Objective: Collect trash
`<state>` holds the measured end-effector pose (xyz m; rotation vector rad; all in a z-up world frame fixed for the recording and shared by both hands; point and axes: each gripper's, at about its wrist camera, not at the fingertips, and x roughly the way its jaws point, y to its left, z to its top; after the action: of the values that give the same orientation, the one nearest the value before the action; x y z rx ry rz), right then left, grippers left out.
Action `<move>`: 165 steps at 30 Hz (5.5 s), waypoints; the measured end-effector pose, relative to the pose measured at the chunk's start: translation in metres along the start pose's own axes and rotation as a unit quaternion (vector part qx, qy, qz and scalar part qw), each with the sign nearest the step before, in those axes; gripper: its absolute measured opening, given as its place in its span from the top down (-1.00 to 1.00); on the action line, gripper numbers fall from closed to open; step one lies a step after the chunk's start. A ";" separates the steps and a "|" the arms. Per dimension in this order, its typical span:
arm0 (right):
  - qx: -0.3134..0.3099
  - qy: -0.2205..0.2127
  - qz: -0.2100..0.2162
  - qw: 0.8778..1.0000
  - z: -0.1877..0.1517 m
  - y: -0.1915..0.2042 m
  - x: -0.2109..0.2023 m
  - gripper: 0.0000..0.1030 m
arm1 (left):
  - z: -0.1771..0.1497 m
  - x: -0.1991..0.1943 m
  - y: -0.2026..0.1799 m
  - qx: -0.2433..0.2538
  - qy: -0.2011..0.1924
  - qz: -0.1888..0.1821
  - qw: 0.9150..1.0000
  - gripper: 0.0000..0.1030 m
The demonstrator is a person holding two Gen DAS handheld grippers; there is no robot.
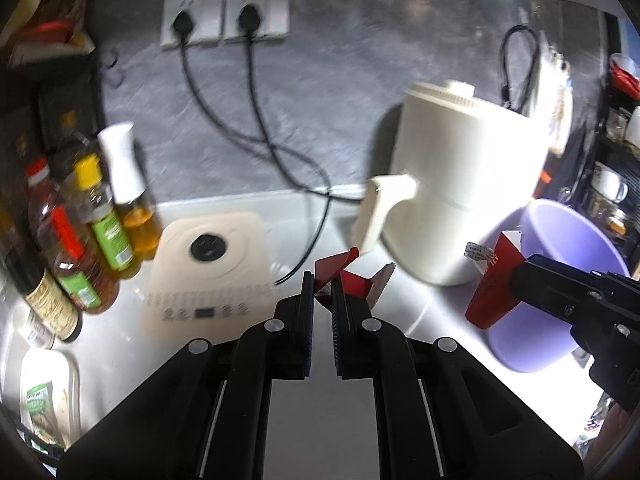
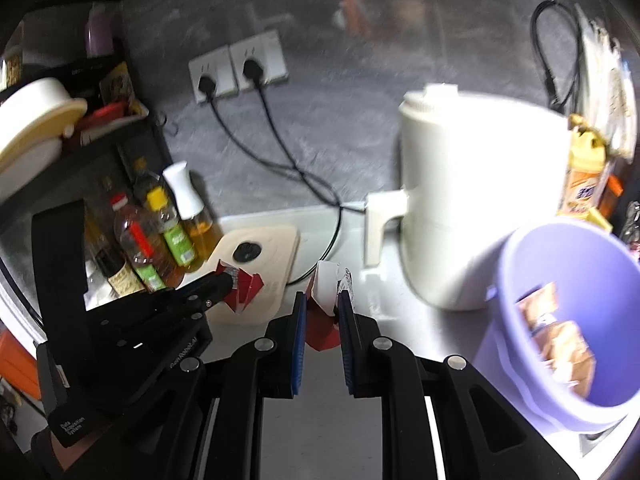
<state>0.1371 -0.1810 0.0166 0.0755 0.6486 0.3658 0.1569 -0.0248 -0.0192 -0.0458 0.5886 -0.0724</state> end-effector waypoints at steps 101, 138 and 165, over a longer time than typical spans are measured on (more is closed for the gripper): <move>0.081 -0.074 -0.106 0.988 -0.002 -0.077 -0.112 -0.70 | 0.019 -0.076 -0.039 0.018 -0.068 -0.021 0.997 -0.88; 0.021 -0.056 -0.064 0.996 -0.030 -0.008 -0.093 -0.84 | -0.033 -0.132 0.046 -0.044 -0.072 0.053 0.995 -0.88; 0.040 -0.065 -0.065 0.995 -0.021 -0.028 -0.097 -0.84 | -0.015 -0.135 0.025 -0.023 -0.078 0.057 0.995 -0.88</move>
<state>0.0615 -0.2425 0.0509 0.1311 0.5364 0.2068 0.0380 0.0108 0.0412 -0.0609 0.4363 0.0556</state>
